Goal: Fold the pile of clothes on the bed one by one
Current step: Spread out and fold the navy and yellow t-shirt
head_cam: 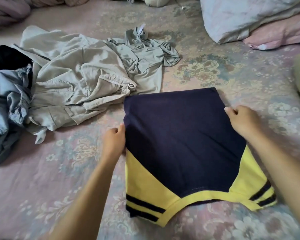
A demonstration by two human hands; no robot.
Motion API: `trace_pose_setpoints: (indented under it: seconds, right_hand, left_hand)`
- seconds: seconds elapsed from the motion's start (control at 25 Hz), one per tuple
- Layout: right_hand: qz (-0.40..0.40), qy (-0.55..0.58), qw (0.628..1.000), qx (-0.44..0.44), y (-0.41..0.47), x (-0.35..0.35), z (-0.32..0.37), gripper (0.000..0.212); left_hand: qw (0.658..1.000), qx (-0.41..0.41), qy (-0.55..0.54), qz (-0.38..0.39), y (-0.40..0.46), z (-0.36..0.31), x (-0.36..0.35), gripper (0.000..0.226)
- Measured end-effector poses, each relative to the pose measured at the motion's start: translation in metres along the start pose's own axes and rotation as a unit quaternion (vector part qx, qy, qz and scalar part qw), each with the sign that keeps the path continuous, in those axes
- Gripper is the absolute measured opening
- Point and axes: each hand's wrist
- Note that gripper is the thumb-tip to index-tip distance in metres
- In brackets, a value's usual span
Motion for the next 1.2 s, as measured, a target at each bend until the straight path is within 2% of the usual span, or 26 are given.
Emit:
trace_pose_setpoints:
  seconds: [0.08, 0.16, 0.24, 0.32, 0.48, 0.64, 0.68, 0.72, 0.76, 0.8, 0.88, 0.92, 0.96, 1.0, 1.08, 1.12, 1.2]
  right_hand:
    - [0.007, -0.024, 1.000, -0.002, -0.011, -0.006, 0.000, 0.033]
    - [-0.014, -0.052, 0.999, -0.006, -0.013, -0.009, -0.001, 0.023]
    - [-0.012, -0.060, 0.998, -0.021, -0.015, -0.009, -0.005, 0.020]
    - [-0.017, -0.072, 0.997, -0.030, -0.019, -0.007, 0.000, 0.022]
    - [-0.118, -0.166, 0.977, 0.067, -0.038, -0.022, 0.029, 0.030]
    - [-0.069, -0.175, 0.981, 0.045, -0.039, -0.035, 0.004, 0.026]
    - [-0.072, -0.174, 0.981, 0.053, -0.038, -0.031, -0.001, 0.028]
    - [-0.084, -0.188, 0.975, 0.083, -0.041, -0.028, -0.001, 0.033]
    - [-0.091, -0.195, 0.966, 0.141, -0.048, -0.028, 0.000, 0.038]
    - [-0.090, -0.201, 0.950, 0.222, -0.062, -0.032, 0.000, 0.042]
    - [-0.007, -0.219, 0.908, 0.358, -0.100, -0.052, -0.016, 0.048]
    - [0.038, -0.222, 0.899, 0.376, -0.115, -0.057, -0.029, 0.054]
    - [0.079, -0.213, 0.906, 0.357, -0.123, -0.054, -0.043, 0.060]
    - [0.101, -0.198, 0.921, 0.320, -0.129, -0.046, -0.057, 0.066]
    - [0.102, -0.190, 0.939, 0.268, -0.142, -0.025, -0.078, 0.072]
    - [0.097, -0.219, 0.929, 0.283, -0.153, -0.017, -0.085, 0.072]
    - [0.119, -0.307, 0.869, 0.370, -0.175, -0.009, -0.094, 0.075]
  left_hand:
    - [0.994, -0.030, 0.095, -0.036, -0.023, 0.003, -0.013, 0.042]
    - [0.989, -0.054, 0.118, -0.065, -0.032, 0.007, -0.021, 0.033]
    - [0.987, -0.041, 0.133, -0.081, -0.033, 0.013, -0.023, 0.031]
    - [0.978, -0.021, 0.193, -0.083, -0.031, 0.015, -0.023, 0.031]
    - [0.962, 0.001, 0.260, -0.079, -0.032, 0.004, -0.025, 0.036]
    - [0.961, -0.033, 0.266, -0.073, -0.034, 0.015, -0.033, 0.030]
    - [0.946, -0.065, 0.305, -0.093, -0.034, 0.018, -0.032, 0.031]
    - [0.917, -0.123, 0.357, -0.130, -0.035, 0.023, -0.031, 0.037]
    - [0.886, -0.196, 0.395, -0.146, -0.039, 0.029, -0.030, 0.046]
    - [0.848, -0.287, 0.427, -0.126, -0.048, 0.038, -0.033, 0.053]
    - [0.766, -0.425, 0.482, -0.008, -0.078, 0.070, -0.045, 0.057]
    - [0.730, -0.456, 0.508, 0.039, -0.091, 0.086, -0.046, 0.059]
    - [0.702, -0.466, 0.534, 0.071, -0.099, 0.096, -0.042, 0.061]
    - [0.681, -0.469, 0.556, 0.089, -0.104, 0.105, -0.035, 0.062]
    - [0.660, -0.477, 0.571, 0.102, -0.112, 0.114, -0.018, 0.071]
    - [0.651, -0.482, 0.575, 0.114, -0.115, 0.118, -0.011, 0.079]
    - [0.656, -0.481, 0.570, 0.118, -0.116, 0.121, -0.003, 0.093]
Point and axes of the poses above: each hand's wrist, its own y-axis towards the middle knuckle, its own x-axis out of the back of the hand, z = x × y, and after that the axes turned 13 degrees about z, right-handed
